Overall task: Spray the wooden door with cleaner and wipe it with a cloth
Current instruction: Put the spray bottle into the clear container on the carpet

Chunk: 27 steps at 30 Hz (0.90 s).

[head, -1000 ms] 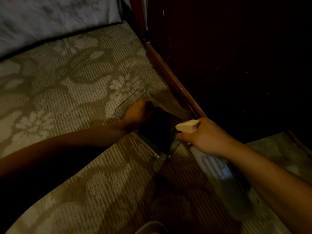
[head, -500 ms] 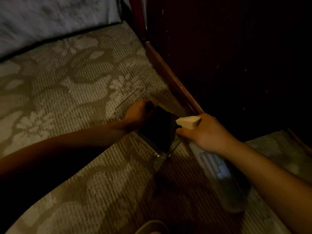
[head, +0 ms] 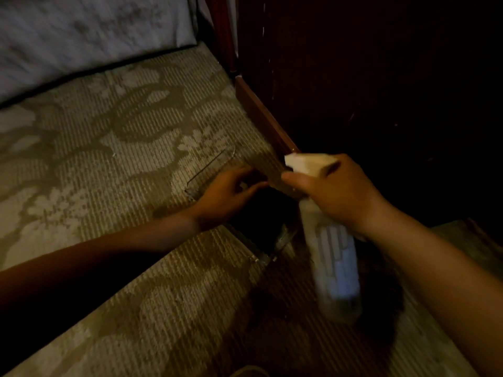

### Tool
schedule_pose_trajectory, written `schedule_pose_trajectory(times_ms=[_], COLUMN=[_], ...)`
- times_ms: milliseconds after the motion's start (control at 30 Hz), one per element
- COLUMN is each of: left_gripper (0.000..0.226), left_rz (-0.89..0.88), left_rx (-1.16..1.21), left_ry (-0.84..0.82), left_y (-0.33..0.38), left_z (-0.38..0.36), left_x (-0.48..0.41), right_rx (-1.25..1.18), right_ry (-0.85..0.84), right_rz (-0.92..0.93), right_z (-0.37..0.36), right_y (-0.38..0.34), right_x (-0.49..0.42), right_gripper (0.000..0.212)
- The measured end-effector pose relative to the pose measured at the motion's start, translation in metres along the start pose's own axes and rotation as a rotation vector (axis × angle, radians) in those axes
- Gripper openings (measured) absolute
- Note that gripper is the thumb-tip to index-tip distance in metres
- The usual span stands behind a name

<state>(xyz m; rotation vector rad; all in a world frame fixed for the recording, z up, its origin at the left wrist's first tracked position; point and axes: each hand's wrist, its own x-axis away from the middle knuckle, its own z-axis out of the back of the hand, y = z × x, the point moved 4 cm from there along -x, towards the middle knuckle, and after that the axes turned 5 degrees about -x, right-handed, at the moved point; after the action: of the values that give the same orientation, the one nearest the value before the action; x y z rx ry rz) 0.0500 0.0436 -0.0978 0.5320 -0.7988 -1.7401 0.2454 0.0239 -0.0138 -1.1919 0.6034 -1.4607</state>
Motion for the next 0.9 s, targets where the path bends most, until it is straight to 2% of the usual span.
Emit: schedule_pose_trajectory(times_ms=[67,133,200,267,333,367,433,500,767,833,900], left_gripper=[0.031,0.048,0.067,0.073,0.07,0.066,0.057,0.052,0.056,0.063,0.081], left_rz=[0.04,0.031,-0.026,-0.052,-0.063,-0.06,-0.032,-0.006,0.034,0.04,0.106], left_rx=[0.306,0.507,0.539,0.473,0.429,0.412,0.36,0.334,0.297,0.297,0.35], left_ry=[-0.189,-0.324,-0.252,-0.028,0.17,0.231,0.302,0.33,0.298,0.295,0.28], left_y=[0.021,0.037,0.04,0.032,0.016,0.006,-0.014,-0.03,-0.076,-0.078,-0.078], left_z=[0.006,0.007,0.01,0.021,0.038,0.045,0.054,0.058,0.04,0.037,0.034], left_x=[0.019,0.035,0.041,0.035,0.027,0.024,0.017,0.013,0.024,0.024,0.028], right_rx=[-0.103,-0.271,-0.419,-0.429,-0.326,-0.276,-0.181,-0.18,-0.099,-0.087,-0.063], right_ry=[0.046,0.1,0.098,0.0,-0.107,-0.148,-0.18,-0.193,-0.236,-0.245,-0.257], right_rz=[0.086,0.202,0.313,0.372,0.375,0.359,0.349,0.347,0.301,0.307,0.31], right_z=[-0.005,-0.013,-0.024,-0.038,-0.052,-0.058,-0.068,-0.078,-0.1,-0.101,-0.098], right_y=[-0.028,-0.057,-0.083,-0.103,-0.109,-0.106,-0.093,-0.077,-0.053,-0.051,-0.046], right_x=[-0.005,-0.012,-0.022,-0.033,-0.046,-0.053,-0.065,-0.072,-0.083,-0.081,-0.079], right_gripper=[0.023,0.024,0.025,0.028,0.046,0.056,0.062,0.061,0.06,0.066,0.082])
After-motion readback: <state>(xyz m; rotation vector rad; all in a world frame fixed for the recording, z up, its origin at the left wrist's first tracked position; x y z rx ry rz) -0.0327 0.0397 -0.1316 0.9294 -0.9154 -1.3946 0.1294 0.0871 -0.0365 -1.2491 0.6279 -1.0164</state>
